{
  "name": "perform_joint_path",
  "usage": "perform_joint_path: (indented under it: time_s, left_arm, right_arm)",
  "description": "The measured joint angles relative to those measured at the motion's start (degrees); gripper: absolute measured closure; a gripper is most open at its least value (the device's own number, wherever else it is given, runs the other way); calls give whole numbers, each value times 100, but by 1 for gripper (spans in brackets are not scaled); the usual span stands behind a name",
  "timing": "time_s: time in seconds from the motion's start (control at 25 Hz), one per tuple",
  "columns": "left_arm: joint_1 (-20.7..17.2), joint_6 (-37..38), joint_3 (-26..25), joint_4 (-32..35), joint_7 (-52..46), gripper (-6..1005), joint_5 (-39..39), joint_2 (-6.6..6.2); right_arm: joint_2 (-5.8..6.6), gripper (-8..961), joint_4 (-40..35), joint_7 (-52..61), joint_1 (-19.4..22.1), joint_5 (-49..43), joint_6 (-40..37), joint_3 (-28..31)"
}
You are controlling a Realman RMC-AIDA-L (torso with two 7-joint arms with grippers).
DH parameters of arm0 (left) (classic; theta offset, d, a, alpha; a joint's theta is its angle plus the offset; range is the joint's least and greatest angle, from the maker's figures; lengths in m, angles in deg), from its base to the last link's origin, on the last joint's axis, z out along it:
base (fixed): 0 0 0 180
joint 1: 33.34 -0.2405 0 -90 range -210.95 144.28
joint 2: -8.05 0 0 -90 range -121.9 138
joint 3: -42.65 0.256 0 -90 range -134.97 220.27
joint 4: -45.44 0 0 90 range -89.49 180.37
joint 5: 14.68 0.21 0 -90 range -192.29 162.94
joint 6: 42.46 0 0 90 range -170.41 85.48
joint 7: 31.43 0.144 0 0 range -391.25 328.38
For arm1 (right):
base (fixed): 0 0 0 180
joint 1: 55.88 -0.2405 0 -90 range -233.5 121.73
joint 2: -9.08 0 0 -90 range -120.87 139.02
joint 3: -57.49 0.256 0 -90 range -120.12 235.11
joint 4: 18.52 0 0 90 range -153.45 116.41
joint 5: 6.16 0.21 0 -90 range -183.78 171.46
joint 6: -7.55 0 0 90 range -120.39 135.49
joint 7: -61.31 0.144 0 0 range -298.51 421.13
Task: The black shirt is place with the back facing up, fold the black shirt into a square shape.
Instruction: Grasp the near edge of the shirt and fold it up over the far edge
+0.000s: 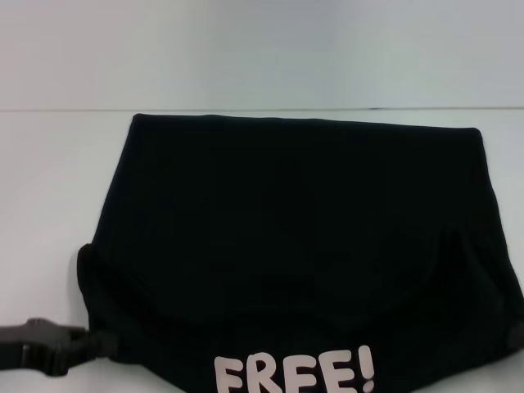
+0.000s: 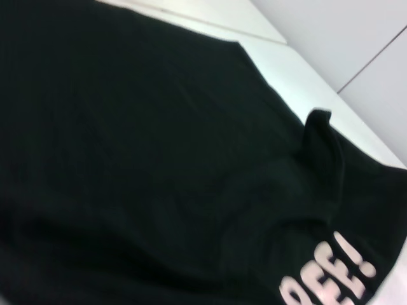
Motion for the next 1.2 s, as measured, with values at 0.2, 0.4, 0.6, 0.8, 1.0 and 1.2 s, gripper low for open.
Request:
perform_joint_path:
  time_s: [0.2, 0.4, 0.6, 0.8, 1.0, 1.2]
  left_arm:
    - [499, -379, -122, -308, -337, 986, -14, -205]
    - [1029, -941, -243, -689, -646, 986, -57, -446]
    - [1571, -1685, -194, -1174, -863, 985, -73, -679]
    - [1932, -2641, 58, -1446, -882, 985, -73, -756]
    - [2104, -3809, 770, -1519, -1025, 985, -77, -718]
    - [2364, -4540, 1130, -1708, -1028, 985, -94, -715]
  right_arm:
    - [-77, 919, 58, 27, -446, 4, 307, 434]
    - [-65, 919, 199, 224, -1004, -1, 994, 515]
    - [-27, 918, 241, 646, -1511, -16, 1703, 480]
    - [-22, 918, 241, 1104, -1943, -15, 2414, 477]
    - [-61, 918, 241, 1276, -2239, -24, 3005, 371]
    - [-79, 919, 362, 1703, -2494, -13, 3830, 94]
